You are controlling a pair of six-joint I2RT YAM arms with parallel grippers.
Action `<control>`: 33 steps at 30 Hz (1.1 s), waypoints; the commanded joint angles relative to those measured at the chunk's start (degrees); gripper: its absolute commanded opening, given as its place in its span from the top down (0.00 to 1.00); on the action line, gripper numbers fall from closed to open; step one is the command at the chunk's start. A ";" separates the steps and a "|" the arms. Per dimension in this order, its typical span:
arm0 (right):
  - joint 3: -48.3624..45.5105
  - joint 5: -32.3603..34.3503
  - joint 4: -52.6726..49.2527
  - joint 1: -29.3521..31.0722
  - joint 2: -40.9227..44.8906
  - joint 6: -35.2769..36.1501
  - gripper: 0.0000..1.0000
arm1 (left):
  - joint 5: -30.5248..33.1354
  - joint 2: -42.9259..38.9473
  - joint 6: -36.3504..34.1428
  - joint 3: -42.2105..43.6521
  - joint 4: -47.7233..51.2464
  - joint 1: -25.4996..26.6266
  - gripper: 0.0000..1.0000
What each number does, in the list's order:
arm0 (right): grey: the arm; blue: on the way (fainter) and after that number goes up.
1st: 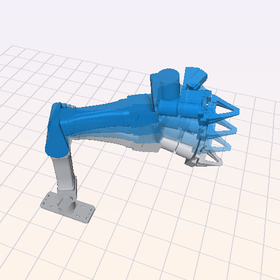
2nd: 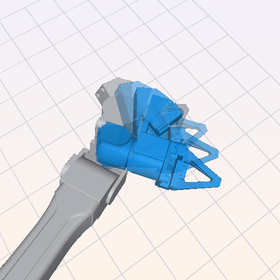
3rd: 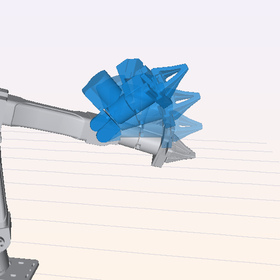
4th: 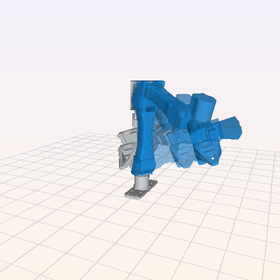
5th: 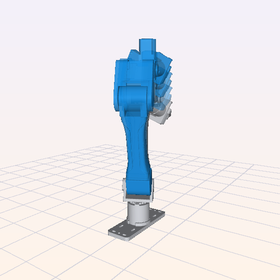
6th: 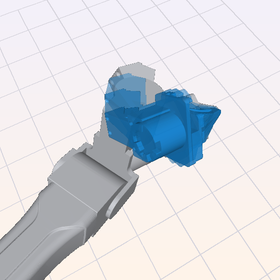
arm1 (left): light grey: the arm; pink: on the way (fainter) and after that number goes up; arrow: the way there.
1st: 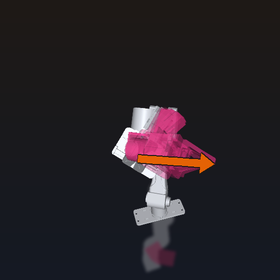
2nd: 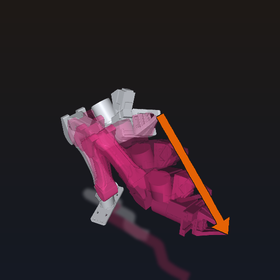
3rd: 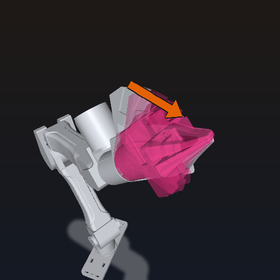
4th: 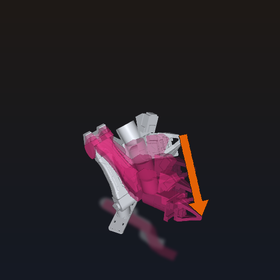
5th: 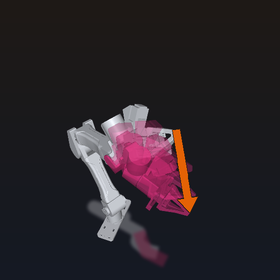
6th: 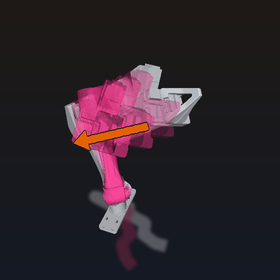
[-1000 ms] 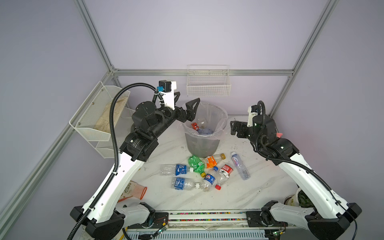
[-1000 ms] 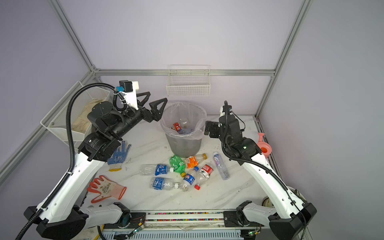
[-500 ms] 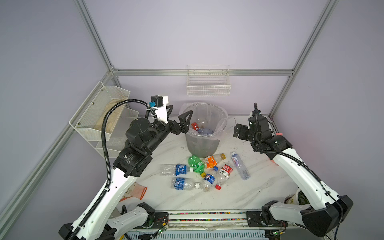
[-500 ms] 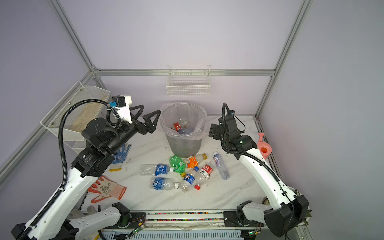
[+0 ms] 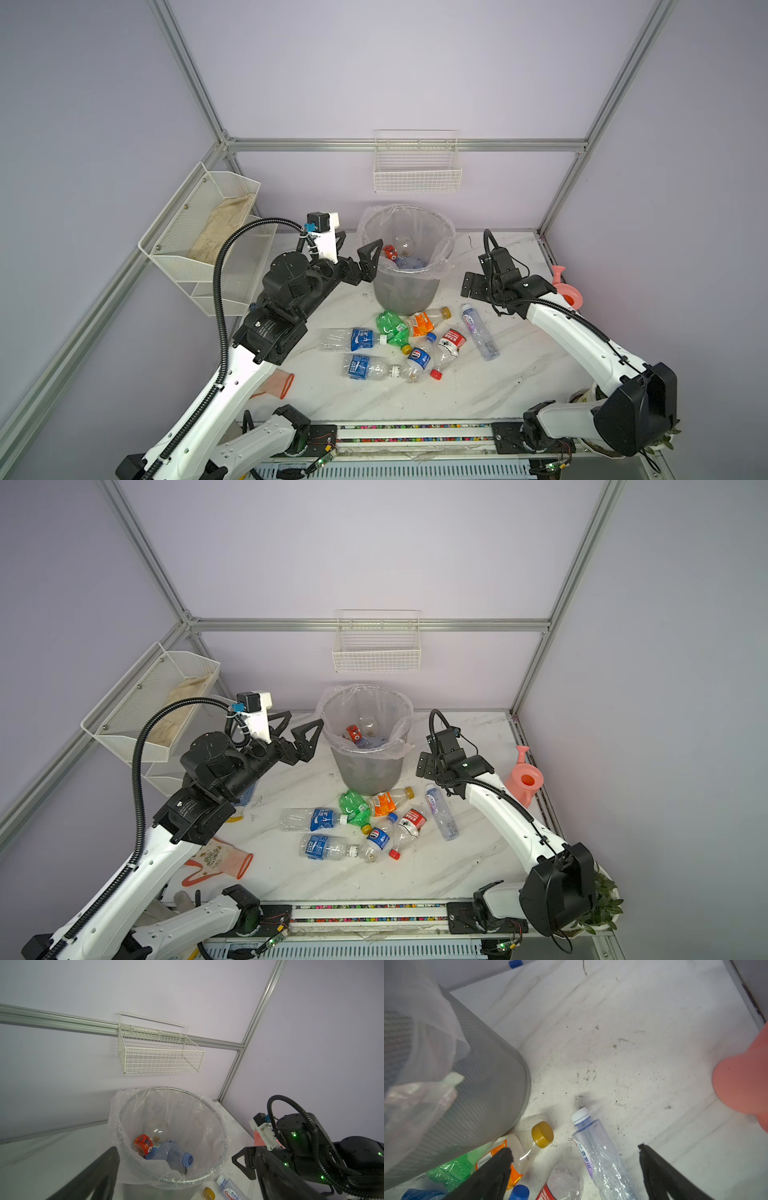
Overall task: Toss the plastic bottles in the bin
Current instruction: 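Lower the right gripper onto the clear white-cap water bottle while the left gripper hovers, then close the right gripper on the water bottle's body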
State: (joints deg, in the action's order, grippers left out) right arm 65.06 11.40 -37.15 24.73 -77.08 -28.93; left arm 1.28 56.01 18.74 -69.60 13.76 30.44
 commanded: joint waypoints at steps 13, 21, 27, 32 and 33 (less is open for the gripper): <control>-11.50 -4.56 1.78 -0.21 -1.27 -5.88 0.03 | 2.11 -3.54 2.58 7.33 -2.19 0.13 0.00; -13.47 -4.43 4.83 -0.29 -5.77 -6.00 0.05 | 2.57 -4.84 3.32 9.26 -2.25 0.15 0.00; -14.96 -3.40 7.17 -0.24 -7.23 -5.47 0.18 | 3.03 -5.68 3.63 10.27 -2.13 0.10 0.00; -13.95 -1.08 7.84 -0.25 -10.51 -4.52 0.27 | 3.12 -6.09 3.76 10.63 -1.88 0.12 0.00; -13.89 -1.21 8.09 -0.26 -11.25 -4.39 0.27 | 3.19 -6.19 3.83 10.63 -1.81 0.15 0.00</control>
State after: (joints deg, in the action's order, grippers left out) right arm 50.68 8.29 -30.00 24.73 -86.63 -33.58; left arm 3.75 50.94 21.98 -60.99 13.82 30.44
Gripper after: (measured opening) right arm 0.728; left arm 0.998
